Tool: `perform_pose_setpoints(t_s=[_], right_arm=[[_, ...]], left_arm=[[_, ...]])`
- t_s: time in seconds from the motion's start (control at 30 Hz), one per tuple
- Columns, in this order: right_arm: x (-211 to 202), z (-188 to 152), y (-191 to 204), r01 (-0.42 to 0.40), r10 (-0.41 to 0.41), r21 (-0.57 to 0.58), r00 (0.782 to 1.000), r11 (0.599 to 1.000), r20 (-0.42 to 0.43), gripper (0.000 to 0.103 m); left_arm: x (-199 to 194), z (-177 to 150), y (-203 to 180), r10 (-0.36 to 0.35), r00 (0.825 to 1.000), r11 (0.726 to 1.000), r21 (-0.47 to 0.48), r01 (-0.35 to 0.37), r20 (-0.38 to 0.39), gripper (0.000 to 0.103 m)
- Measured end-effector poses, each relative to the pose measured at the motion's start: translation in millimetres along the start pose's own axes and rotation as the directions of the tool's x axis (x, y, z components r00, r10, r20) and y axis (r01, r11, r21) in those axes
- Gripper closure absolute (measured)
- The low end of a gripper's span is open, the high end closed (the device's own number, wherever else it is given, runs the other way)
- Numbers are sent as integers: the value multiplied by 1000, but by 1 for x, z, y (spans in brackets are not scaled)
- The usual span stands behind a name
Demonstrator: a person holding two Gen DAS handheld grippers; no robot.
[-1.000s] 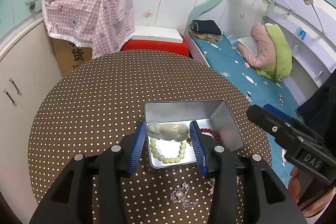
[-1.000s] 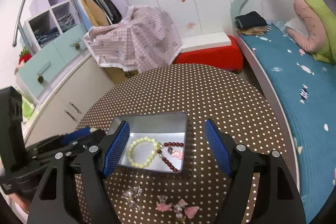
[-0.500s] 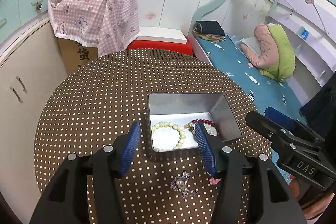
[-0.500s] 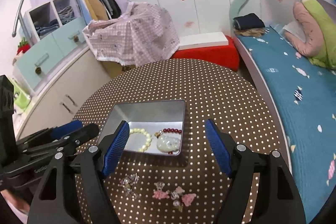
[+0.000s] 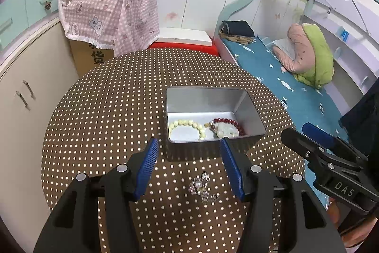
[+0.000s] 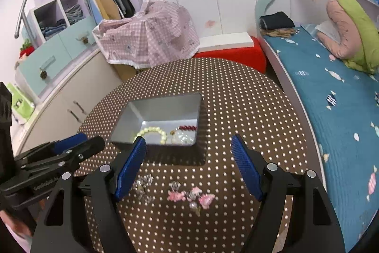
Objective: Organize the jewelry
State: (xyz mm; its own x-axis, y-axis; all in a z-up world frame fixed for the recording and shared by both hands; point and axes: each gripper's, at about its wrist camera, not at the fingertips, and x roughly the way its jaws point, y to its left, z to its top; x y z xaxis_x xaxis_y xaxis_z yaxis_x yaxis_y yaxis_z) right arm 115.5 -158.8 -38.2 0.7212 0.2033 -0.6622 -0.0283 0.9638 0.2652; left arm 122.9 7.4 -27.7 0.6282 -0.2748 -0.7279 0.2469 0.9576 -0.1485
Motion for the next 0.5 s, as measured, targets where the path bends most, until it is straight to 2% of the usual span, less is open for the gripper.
perform_pose_setpoints(t_s=[0.2, 0.5], right_arm=[[1, -19, -11, 36, -36, -5, 999, 999, -37, 30], [12, -54, -30, 61, -60, 7, 993, 998, -106, 30]], left_arm=[[2, -13, 1, 13, 1000, 1000, -8, -13, -28, 46], [16, -34, 0, 26, 996, 999, -17, -27, -88, 46]])
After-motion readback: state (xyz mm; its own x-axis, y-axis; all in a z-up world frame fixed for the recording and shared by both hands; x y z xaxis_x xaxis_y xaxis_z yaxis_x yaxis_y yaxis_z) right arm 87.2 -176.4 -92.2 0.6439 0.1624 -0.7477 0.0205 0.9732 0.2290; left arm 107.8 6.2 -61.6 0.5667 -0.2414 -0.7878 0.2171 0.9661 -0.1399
